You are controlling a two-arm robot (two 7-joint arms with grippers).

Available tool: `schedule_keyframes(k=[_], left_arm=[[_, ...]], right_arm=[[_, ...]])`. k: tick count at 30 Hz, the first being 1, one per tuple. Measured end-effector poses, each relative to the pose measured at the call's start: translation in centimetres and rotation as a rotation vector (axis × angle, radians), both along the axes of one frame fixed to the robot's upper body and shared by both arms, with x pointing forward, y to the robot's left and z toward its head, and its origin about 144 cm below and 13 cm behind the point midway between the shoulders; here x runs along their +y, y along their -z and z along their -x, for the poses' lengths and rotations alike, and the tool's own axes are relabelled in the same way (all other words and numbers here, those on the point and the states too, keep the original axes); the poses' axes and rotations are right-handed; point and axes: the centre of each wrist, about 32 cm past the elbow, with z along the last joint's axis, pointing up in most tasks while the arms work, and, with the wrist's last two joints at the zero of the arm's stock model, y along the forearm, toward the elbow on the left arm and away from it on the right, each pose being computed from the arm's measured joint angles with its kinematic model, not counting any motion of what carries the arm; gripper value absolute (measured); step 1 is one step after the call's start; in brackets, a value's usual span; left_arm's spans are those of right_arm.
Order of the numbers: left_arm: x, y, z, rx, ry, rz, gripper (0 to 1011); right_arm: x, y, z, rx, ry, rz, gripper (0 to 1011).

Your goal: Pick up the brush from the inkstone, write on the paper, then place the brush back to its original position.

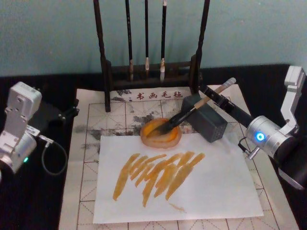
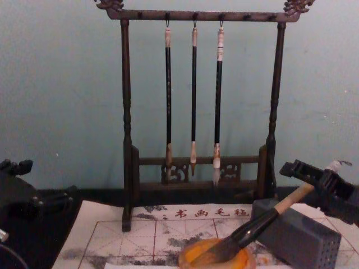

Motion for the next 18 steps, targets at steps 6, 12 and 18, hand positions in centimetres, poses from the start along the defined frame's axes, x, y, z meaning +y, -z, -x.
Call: schedule_keyframes(k=[6, 12, 18], left_arm=[[0.00, 0.00, 0.00, 0.000, 0.000, 0.000, 1001], [0.00, 0.00, 0.00, 0.000, 0.000, 0.000, 1001], [0.00, 0.00, 0.00, 0.000, 0.000, 0.000, 1001]], right_arm=[[0.00, 0.00, 0.00, 0.000, 0.000, 0.000, 1003], [0.00, 0.01, 0.02, -0.003, 0.001, 0.002, 1002], [-0.26, -0.01, 0.23, -0.028, 0.000, 0.018, 1002]])
